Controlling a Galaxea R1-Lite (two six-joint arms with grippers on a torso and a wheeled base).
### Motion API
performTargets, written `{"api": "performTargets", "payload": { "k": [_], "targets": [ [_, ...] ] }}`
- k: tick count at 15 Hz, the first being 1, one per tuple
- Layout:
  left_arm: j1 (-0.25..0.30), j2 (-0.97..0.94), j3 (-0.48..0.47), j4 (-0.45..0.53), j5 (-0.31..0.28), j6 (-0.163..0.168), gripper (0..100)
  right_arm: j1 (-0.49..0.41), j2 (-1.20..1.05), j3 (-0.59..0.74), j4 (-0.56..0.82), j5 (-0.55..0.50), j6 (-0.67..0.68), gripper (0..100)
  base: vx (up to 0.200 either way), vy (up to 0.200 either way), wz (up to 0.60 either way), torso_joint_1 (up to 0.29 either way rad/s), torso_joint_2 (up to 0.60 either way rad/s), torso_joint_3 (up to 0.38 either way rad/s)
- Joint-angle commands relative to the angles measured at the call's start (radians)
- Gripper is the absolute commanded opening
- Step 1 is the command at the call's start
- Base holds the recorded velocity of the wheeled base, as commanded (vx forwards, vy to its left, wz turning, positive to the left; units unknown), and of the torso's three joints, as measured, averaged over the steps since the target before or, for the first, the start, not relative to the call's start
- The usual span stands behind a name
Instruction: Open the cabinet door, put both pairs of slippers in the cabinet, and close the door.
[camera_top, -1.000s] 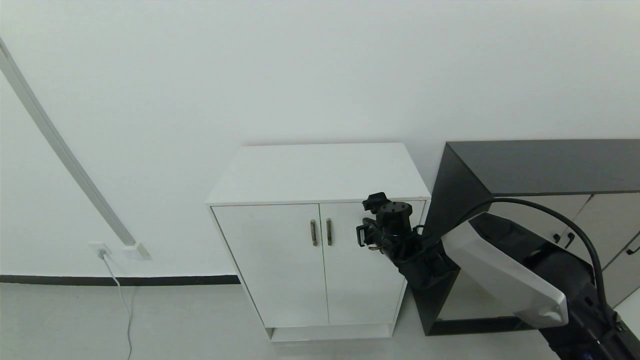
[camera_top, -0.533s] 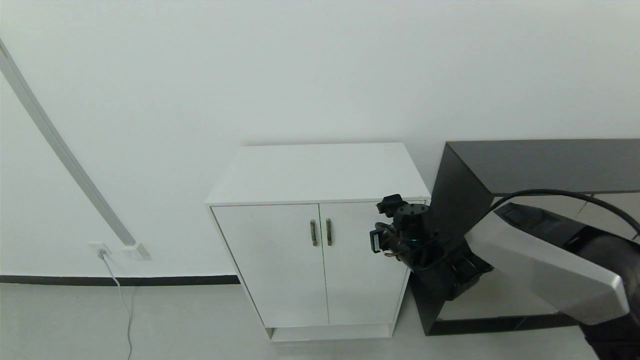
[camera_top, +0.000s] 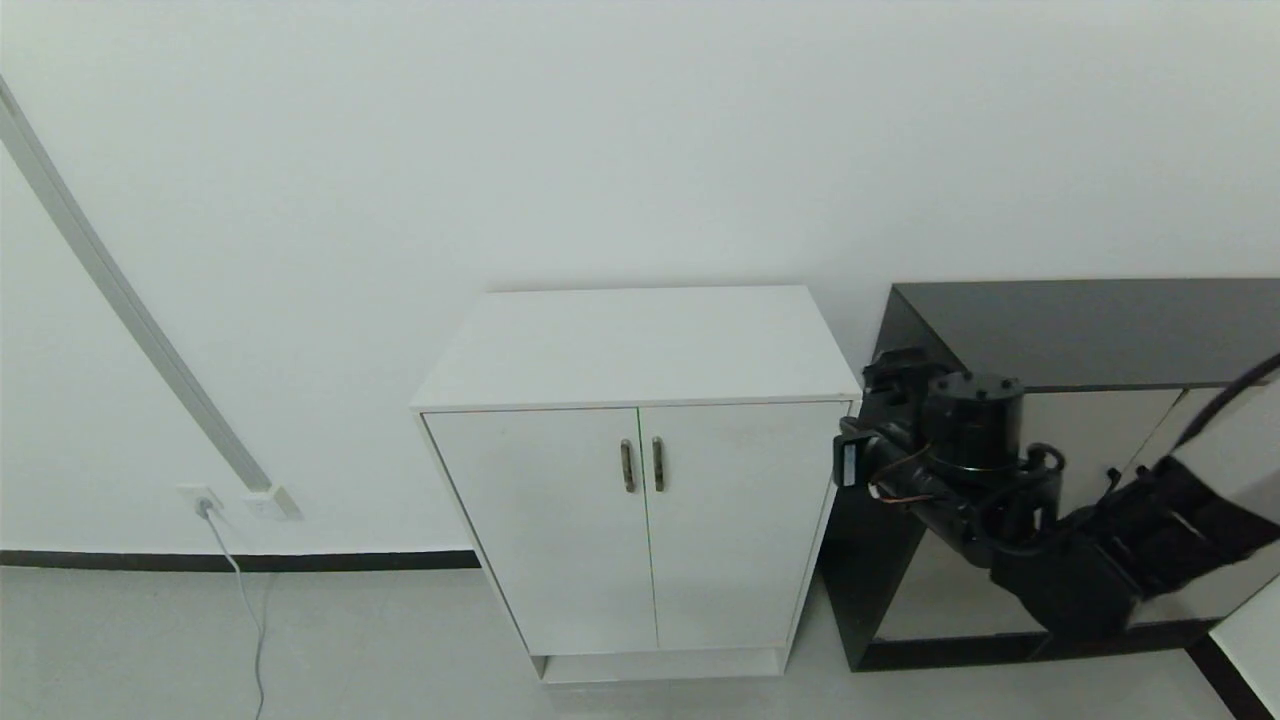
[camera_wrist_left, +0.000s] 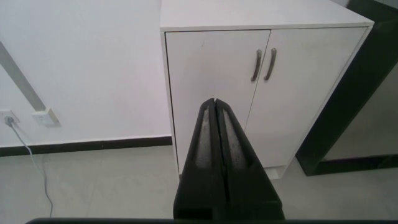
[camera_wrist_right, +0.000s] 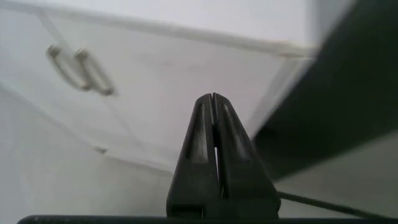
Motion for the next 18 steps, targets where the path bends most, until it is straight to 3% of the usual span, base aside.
{"api": "performTargets", "payload": {
  "k": [1,7,12,16,18],
  "targets": [
    [0.000,0.002,0.000,0.000,0.000,-0.002,0,-0.082,-0.230,0.153,0.004,-0.077,-0.009,0,0.000,0.000,0.00,0.000,0.00,0.000],
    [0.000,0.000,0.000,0.000,0.000,-0.002,0,-0.242,-0.586,0.437,0.101,-0.100,-0.067,0,0.000,0.000,0.00,0.000,0.00,0.000],
    [0.000,0.000,0.000,0.000,0.000,-0.002,0,-0.257,-0.951,0.517,0.478,-0.023,-0.073,0,0.000,0.000,0.00,0.000,0.00,0.000],
    [0.000,0.000,0.000,0.000,0.000,-0.002,0,-0.255,-1.206,0.557,0.777,0.130,-0.084,0,0.000,0.000,0.00,0.000,0.00,0.000],
    [0.000,0.002,0.000,0.000,0.000,-0.002,0,-0.254,-1.272,0.609,0.850,0.215,-0.090,0,0.000,0.000,0.00,0.000,0.00,0.000]
  ]
}}
